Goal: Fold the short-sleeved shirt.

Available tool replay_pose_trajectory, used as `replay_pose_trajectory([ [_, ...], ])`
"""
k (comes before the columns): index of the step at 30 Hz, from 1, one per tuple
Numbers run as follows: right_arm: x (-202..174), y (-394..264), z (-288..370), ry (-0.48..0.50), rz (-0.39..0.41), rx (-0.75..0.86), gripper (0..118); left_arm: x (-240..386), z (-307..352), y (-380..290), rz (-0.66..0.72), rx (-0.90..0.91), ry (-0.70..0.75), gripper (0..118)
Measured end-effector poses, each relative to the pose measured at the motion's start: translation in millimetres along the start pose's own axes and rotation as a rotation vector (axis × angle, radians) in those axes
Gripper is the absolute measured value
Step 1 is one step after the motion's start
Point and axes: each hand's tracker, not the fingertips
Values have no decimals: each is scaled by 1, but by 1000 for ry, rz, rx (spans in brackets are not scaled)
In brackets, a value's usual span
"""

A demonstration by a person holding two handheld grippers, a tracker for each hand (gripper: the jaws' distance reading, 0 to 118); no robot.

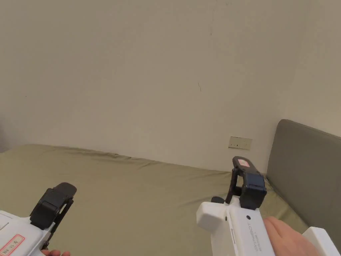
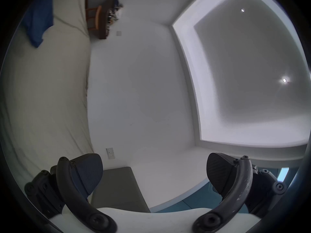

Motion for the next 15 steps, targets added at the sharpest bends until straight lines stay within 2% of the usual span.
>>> replay_pose_trajectory([
  [3,2,-4,9,13,-35,-18,118,7,7,-4,-59,28,48,118],
  [6,20,-13,8,-55,-255,-96,118,30,3,3,-262,39,16,118],
  [10,59,-29,10,-54,-688,-201,118,90,6,-5,-652,158,29,118],
  [13,73,-53,14,-33,-1077,-245,118,125,13,-29,-952,223,42,118],
  [15,70,-67,20,21,-1254,-242,118,134,15,-46,-1097,243,47,118],
])
